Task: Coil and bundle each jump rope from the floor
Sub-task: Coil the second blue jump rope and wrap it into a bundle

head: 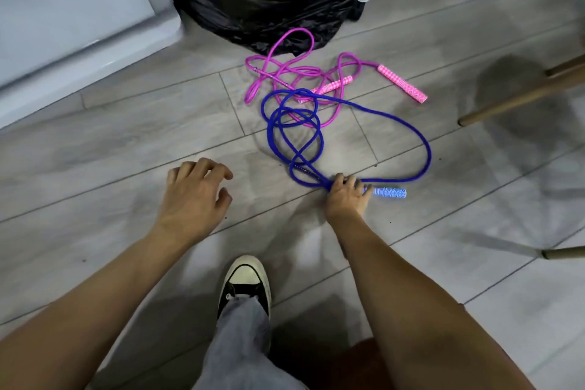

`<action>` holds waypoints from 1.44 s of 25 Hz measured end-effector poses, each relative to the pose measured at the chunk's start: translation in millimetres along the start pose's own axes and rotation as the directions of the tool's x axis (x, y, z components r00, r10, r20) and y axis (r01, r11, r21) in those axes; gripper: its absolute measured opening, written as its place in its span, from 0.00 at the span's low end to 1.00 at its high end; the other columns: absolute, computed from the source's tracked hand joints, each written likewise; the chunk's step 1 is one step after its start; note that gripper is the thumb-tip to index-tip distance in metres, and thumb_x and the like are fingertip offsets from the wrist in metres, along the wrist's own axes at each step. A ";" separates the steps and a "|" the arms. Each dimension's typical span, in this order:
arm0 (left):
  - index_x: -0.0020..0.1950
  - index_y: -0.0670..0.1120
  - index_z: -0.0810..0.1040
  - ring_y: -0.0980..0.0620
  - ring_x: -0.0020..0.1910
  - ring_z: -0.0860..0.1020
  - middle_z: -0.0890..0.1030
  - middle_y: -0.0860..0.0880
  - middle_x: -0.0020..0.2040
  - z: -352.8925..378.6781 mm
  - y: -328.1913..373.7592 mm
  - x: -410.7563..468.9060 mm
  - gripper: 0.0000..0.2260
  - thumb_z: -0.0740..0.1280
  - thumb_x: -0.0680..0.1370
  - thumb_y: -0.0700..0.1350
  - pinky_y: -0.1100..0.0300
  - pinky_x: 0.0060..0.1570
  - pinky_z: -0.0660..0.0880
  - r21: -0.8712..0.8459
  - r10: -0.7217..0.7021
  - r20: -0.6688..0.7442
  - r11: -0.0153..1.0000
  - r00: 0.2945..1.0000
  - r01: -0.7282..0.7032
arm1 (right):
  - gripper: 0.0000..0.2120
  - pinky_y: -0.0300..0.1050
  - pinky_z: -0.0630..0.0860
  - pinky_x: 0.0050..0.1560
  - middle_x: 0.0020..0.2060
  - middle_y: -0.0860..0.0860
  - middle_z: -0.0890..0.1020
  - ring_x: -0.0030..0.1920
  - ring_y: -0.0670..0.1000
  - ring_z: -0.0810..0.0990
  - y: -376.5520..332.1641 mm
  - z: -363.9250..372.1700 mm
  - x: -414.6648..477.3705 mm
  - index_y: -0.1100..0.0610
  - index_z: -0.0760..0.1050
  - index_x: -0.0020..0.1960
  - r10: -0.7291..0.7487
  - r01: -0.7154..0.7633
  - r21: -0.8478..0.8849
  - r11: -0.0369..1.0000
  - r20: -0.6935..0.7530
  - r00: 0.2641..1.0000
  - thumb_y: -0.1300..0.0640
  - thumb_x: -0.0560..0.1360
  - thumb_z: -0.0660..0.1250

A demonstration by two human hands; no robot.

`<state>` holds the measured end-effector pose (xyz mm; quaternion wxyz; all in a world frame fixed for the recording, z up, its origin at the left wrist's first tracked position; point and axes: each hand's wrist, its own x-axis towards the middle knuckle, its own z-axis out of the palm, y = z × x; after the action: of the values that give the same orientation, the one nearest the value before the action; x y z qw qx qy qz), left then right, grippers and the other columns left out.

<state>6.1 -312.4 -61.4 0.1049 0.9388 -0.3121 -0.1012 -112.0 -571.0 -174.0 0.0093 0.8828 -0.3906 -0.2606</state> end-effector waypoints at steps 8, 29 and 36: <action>0.59 0.50 0.78 0.41 0.56 0.74 0.78 0.48 0.58 -0.9 -11.7 -13.6 0.12 0.67 0.76 0.46 0.46 0.58 0.67 -0.023 -0.036 0.052 0.999 0.998 0.037 | 0.19 0.55 0.74 0.55 0.61 0.63 0.71 0.58 0.66 0.77 -48.8 -8.9 -42.3 0.62 0.64 0.70 -0.434 0.375 0.420 0.827 0.053 0.899 0.62 0.80 0.59; 0.54 0.41 0.75 0.42 0.35 0.79 0.81 0.39 0.43 -155.3 -99.4 -78.6 0.09 0.60 0.84 0.45 0.45 0.42 0.81 -0.787 -0.384 0.385 0.338 0.839 0.516 | 0.11 0.49 0.81 0.32 0.33 0.57 0.77 0.29 0.54 0.78 -217.4 -235.0 -181.1 0.60 0.76 0.56 -0.703 0.319 0.880 0.353 0.025 0.710 0.57 0.85 0.56; 0.51 0.40 0.73 0.40 0.34 0.77 0.77 0.40 0.39 -242.2 -163.1 -114.8 0.14 0.61 0.80 0.52 0.53 0.33 0.77 -0.596 -0.722 0.049 0.534 0.690 0.600 | 0.08 0.40 0.69 0.25 0.29 0.55 0.70 0.25 0.55 0.71 -200.6 -293.8 -197.0 0.60 0.74 0.49 -0.637 0.519 0.665 0.537 -0.085 0.766 0.58 0.82 0.59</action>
<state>70.1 -82.5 142.4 0.3643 0.9141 0.1262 -0.1253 52.6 -349.9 124.9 -0.4193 0.8810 -0.1401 -0.1684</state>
